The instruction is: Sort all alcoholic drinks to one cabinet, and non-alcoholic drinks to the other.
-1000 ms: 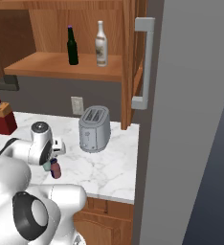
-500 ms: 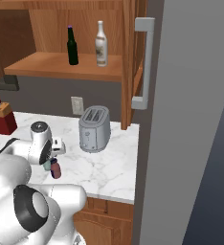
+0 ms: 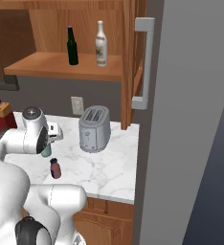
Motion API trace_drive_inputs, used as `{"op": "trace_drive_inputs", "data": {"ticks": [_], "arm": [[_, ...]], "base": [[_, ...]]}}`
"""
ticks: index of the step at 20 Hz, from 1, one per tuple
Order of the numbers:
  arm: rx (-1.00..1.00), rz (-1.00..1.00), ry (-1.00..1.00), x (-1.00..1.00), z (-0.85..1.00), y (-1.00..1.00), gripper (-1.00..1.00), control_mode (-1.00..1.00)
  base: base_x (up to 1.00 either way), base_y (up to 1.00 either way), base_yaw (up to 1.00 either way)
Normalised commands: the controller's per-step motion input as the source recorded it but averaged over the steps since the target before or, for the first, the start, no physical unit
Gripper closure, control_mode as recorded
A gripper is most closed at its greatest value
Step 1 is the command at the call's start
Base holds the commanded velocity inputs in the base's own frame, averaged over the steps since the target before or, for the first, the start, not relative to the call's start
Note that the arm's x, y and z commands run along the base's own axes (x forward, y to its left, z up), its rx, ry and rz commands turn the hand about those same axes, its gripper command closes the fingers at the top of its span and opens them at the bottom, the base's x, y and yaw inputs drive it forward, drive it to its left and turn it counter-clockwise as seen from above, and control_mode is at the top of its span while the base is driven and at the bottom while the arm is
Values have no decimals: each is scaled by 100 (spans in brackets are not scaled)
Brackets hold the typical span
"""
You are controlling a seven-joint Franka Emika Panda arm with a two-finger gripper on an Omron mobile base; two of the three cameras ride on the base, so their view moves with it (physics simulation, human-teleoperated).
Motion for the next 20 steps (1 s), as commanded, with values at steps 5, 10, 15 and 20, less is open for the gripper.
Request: {"op": "trace_drive_inputs", "data": {"ticks": [5,10,15,20], "arm": [[0,0,-3,-26,100,-7,100,-100],[0,-1,-2,-23,100,-15,100,-100],[1,0,-3,-44,59,-44,100,-100],[0,0,-1,-66,24,-9,100,-100]], "base": [[0,0,0],[0,0,0],[0,0,0],[0,0,0]]}}
